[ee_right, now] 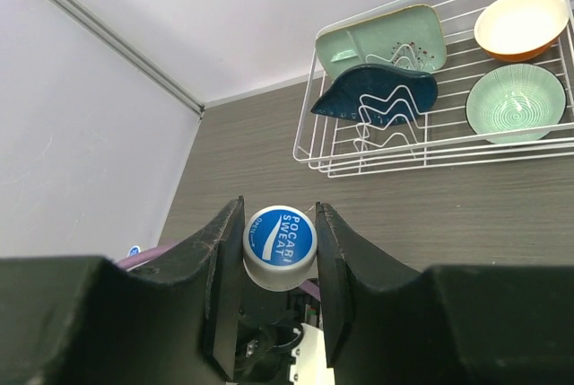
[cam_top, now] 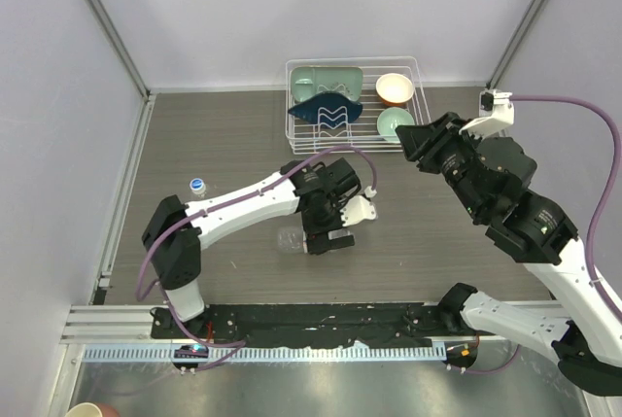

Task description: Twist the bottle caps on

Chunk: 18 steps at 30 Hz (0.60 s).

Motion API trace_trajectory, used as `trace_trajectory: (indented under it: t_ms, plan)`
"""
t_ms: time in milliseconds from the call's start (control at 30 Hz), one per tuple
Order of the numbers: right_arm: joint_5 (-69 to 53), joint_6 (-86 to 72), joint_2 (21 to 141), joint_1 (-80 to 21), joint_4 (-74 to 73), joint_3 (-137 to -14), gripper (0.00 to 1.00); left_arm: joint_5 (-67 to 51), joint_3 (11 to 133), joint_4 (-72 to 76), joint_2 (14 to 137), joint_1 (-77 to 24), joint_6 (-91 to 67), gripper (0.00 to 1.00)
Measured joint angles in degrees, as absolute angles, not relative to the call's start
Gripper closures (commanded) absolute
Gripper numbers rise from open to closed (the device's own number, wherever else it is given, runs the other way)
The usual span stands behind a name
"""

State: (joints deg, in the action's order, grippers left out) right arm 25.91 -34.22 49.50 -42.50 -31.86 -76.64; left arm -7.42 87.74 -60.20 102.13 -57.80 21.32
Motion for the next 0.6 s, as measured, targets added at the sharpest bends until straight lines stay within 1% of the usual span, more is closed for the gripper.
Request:
trace_trajectory:
  t_ms: [200,600]
  plan:
    - [25.87,-34.13,50.52,-42.5,-32.27,-76.69,0.8,-5.43,79.79,-56.53,99.66,-56.49,22.48,0.0]
    - [25.82,-34.15,52.21,-42.5,-32.42,-77.89,0.8,-4.95,72.42,-49.8,100.18,-53.19,25.28,0.0]
